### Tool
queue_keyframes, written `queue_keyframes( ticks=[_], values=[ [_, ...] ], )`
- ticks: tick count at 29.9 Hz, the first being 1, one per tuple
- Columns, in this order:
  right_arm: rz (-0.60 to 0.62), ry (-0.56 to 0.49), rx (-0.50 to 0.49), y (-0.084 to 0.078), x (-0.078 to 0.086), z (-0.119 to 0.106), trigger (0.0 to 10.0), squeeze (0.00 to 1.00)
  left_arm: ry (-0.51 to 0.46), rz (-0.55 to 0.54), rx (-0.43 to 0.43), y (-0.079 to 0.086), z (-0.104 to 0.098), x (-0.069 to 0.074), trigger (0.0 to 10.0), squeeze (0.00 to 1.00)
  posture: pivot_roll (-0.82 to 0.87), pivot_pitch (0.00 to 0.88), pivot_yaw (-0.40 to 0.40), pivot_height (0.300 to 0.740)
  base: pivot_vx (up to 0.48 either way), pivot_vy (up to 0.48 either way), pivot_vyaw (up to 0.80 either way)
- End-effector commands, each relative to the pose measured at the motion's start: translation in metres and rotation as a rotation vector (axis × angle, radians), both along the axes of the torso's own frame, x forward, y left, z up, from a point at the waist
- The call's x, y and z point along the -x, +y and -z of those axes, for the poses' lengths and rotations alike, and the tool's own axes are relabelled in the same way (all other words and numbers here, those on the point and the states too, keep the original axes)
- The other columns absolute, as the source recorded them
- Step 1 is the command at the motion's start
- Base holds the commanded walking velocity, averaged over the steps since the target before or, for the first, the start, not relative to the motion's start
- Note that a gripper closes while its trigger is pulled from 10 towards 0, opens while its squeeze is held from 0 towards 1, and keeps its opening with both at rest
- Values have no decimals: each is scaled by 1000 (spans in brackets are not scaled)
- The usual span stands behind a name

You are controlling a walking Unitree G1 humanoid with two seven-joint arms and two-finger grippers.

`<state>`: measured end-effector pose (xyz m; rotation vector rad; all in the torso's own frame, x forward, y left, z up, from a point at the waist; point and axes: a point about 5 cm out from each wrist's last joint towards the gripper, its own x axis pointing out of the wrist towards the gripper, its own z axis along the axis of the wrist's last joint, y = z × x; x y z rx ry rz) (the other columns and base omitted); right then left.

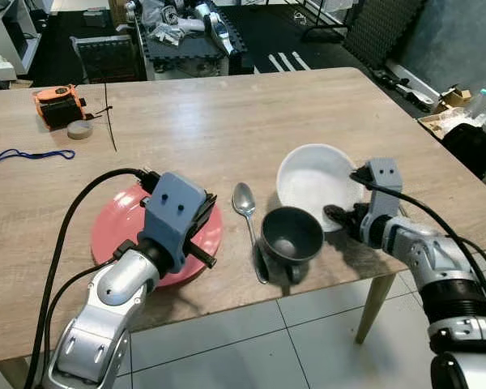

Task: Setting the table

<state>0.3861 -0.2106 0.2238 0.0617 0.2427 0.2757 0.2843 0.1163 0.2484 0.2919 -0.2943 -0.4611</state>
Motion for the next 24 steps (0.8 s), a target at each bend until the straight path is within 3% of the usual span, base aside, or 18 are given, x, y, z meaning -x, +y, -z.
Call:
queue_keyframes(
  ticks=[1,13,22,24],
  values=[
    [11,38,-14,0,2,10,0,0,10,6,-5,-2,5,1,10000,0,37,177,30,740,0,0,0],
    [52,16,-177,3,4,4,0,0,17,-14,-6,1,8,-2,10000,0,40,178,34,740,0,0,0],
    [95,7,-245,2,5,0,0,0,15,-13,-3,-1,7,-2,10000,0,36,180,33,740,0,0,0],
    [183,-103,-326,-4,4,-17,0,0,14,-13,1,-3,7,-2,10000,0,32,178,31,740,0,0,0]
  ],
)
